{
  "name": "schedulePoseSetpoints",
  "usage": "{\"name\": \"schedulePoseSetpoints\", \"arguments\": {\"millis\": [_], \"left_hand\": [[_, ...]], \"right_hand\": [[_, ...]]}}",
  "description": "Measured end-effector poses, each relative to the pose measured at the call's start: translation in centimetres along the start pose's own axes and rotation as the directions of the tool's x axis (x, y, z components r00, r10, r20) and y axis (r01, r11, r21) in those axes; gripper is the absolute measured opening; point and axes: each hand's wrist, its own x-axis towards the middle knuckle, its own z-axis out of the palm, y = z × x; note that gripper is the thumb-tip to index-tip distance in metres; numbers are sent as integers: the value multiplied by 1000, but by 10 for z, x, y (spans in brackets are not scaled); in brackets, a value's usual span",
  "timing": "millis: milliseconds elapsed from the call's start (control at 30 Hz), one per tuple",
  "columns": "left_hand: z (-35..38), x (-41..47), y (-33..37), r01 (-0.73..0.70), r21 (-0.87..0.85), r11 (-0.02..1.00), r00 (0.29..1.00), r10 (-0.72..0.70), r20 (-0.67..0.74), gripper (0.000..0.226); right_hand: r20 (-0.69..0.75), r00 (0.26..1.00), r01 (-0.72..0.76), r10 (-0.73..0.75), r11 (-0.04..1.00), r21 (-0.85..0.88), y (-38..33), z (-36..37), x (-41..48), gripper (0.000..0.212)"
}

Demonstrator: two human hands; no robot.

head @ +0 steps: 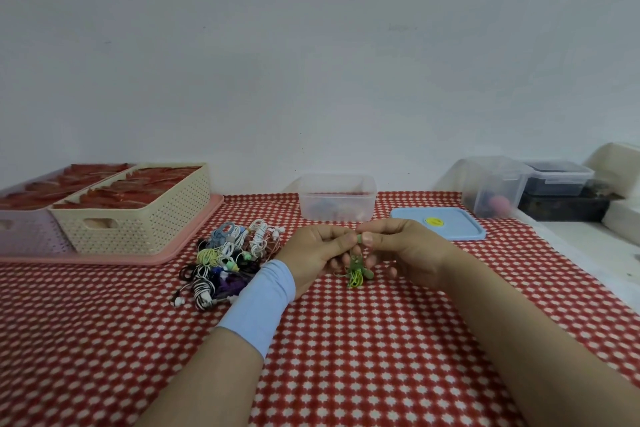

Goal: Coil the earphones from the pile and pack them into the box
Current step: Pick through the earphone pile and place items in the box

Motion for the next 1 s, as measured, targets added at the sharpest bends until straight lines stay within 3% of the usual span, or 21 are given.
{"name": "schedulePoseSetpoints", "arguments": {"millis": [100,267,533,833,900,1000], "left_hand": [[2,4,0,-19,-8,1000,999,19,-51,11],[-1,4,0,2,-9,1000,996,-3,-90,12],[-3,5,-4,-9,115,993,993,23,-119,9],[-4,4,-3,6,149,989,995,9,-100,14],[-5,4,-2,3,158,987,996,11,-90,15],[-8,3,-1,-12,148,989,998,19,-52,15]], "right_hand": [[-15,1000,18,-17,999,28,-2,-2,1,21],[-51,998,29,-34,996,-90,-7,-7,-5,23],[-155,944,226,-291,913,-340,-2,-1,-3,14],[-107,915,308,-389,846,-435,-3,-1,-2,14],[-117,929,274,-352,864,-424,-4,-1,-3,13],[-85,979,165,-187,962,-217,-5,-3,-6,14]]}}
